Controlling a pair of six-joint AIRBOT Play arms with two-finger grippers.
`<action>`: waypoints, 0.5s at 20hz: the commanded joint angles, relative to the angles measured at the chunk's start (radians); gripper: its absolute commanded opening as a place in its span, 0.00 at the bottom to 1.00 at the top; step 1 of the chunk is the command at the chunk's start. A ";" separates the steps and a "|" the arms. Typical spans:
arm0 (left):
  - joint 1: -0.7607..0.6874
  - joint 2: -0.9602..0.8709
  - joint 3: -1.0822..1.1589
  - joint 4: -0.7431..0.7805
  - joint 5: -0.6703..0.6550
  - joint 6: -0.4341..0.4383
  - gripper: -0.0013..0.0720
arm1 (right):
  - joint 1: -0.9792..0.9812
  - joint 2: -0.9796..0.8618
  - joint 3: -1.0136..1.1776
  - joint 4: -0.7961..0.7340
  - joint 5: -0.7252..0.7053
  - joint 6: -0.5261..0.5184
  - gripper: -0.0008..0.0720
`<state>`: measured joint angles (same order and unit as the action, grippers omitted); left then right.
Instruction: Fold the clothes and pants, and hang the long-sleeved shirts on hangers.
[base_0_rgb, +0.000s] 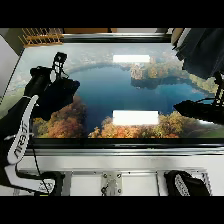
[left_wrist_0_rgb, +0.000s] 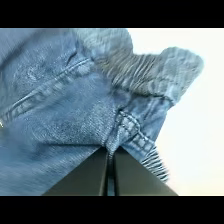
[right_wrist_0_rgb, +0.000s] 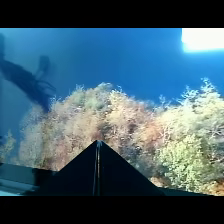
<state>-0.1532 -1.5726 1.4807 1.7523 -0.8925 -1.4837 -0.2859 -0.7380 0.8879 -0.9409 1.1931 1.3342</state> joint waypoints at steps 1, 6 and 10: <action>-0.151 0.177 -0.001 -0.100 -0.030 -0.005 0.04 | 0.001 -0.001 0.001 0.000 0.000 0.000 0.10; -0.475 0.258 -0.001 -0.218 -0.047 -0.004 0.04 | 0.001 -0.001 0.001 0.000 0.000 0.000 0.10; -0.629 0.215 -0.002 -0.208 -0.047 -0.010 0.57 | 0.001 -0.001 0.001 0.000 0.000 0.000 0.10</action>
<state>-0.6720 -1.3457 1.4799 1.5501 -0.9333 -1.4902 -0.2859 -0.7380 0.8879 -0.9409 1.1927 1.3342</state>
